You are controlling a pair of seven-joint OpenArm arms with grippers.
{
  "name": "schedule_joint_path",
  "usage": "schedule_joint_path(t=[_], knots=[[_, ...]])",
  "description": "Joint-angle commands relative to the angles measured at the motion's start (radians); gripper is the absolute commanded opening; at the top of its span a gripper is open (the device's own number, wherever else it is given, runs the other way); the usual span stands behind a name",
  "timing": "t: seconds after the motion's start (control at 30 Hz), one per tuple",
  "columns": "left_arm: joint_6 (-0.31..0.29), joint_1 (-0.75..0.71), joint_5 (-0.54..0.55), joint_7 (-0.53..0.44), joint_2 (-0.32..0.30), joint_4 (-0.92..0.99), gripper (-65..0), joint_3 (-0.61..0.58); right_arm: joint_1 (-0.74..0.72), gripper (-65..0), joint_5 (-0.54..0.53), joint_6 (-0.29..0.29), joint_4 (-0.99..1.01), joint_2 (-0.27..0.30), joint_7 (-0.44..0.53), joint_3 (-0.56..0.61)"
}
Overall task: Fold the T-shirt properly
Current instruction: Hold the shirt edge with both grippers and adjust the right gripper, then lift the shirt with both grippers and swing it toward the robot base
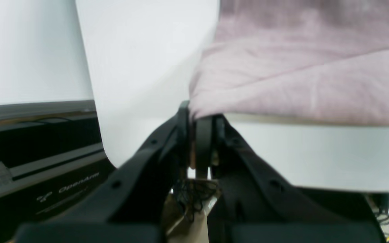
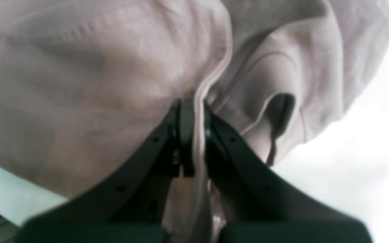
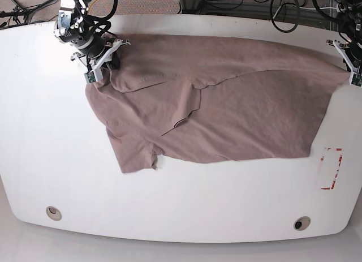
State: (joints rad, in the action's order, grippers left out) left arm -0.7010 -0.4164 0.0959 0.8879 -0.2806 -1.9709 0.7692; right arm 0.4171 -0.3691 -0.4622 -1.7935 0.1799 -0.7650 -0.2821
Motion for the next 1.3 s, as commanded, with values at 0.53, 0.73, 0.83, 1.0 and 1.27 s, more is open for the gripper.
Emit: schedule_joint_path(t=[0.53, 0.73, 0.83, 1.0, 1.27], knots=[[0.003, 0.116, -0.175, -0.013, -0.013, -0.020, -65.0, -0.198, -0.063, -65.0, -0.008, -0.074, -0.239, 0.019, -0.004, -0.087], [0.003, 0.258, -0.187, -0.009, -0.012, -0.021, -65.0, -0.247, -0.206, -65.0, 0.003, -0.152, -0.236, 0.023, -0.043, -0.153], [0.004, 0.334, -0.189, -0.009, -0.012, -0.020, -65.0, -0.256, -0.287, -65.0, 0.003, -0.168, -0.228, 0.051, -0.100, -0.165], [0.005, 0.460, -0.207, -0.009, -0.012, -0.020, -65.0, -0.284, -0.415, -65.0, 0.003, -0.185, -0.223, 0.097, -0.144, -0.170], [0.005, 0.680, -0.265, -0.009, 0.008, -0.020, -65.0, -0.385, -0.662, -65.0, -0.003, -0.192, -0.173, 0.180, -0.208, -0.167]])
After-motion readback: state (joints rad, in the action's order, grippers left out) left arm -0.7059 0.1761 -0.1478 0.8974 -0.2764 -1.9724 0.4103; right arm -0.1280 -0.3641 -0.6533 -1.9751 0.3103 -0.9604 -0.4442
